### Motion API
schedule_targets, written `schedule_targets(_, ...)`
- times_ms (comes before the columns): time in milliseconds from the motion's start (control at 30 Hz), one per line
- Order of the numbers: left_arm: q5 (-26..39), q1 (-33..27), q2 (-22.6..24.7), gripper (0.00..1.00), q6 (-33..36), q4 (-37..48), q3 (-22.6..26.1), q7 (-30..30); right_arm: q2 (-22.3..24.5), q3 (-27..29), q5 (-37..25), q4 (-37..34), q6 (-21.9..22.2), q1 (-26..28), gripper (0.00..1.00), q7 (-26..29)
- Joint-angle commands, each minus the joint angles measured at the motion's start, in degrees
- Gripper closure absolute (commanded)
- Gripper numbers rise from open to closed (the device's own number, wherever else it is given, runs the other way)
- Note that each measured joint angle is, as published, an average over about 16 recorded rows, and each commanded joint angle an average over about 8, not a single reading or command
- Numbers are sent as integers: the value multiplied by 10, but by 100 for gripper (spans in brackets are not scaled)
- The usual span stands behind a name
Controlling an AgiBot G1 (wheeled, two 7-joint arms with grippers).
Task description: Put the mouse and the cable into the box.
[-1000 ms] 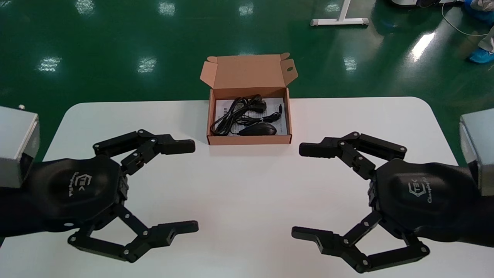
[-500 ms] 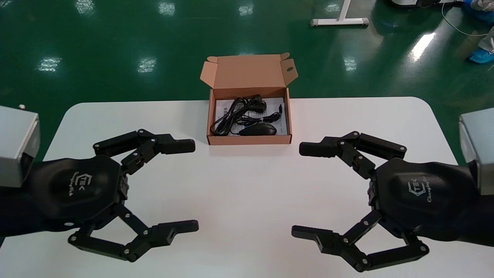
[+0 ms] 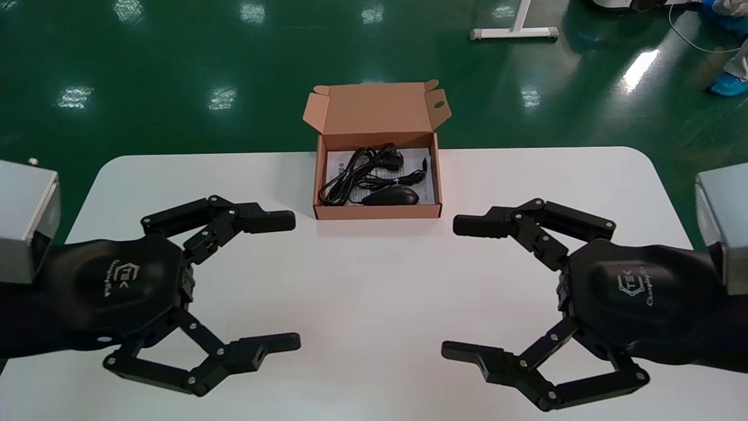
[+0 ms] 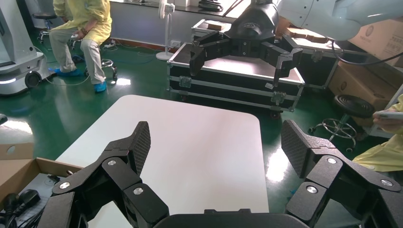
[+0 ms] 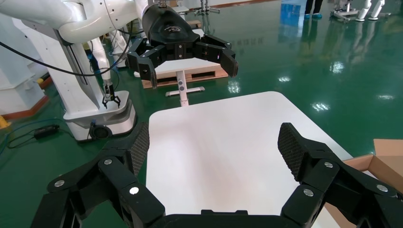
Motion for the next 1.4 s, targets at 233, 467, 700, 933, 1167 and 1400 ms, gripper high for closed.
schedule_targets(233, 0, 0, 0, 0, 0, 0, 0, 0, 0, 0, 0, 0, 0, 0, 0, 0)
schedule_targets(467, 0, 0, 0, 0, 0, 0, 0, 0, 0, 0, 0, 0, 0, 0, 0, 0)
schedule_targets(700, 0, 0, 0, 0, 0, 0, 0, 0, 0, 0, 0, 0, 0, 0, 0, 0)
schedule_targets(933, 0, 0, 0, 0, 0, 0, 0, 0, 0, 0, 0, 0, 0, 0, 0, 0)
schedule_targets(1167, 0, 0, 0, 0, 0, 0, 0, 0, 0, 0, 0, 0, 0, 0, 0, 0)
schedule_targets(1400, 0, 0, 0, 0, 0, 0, 0, 0, 0, 0, 0, 0, 0, 0, 0, 0)
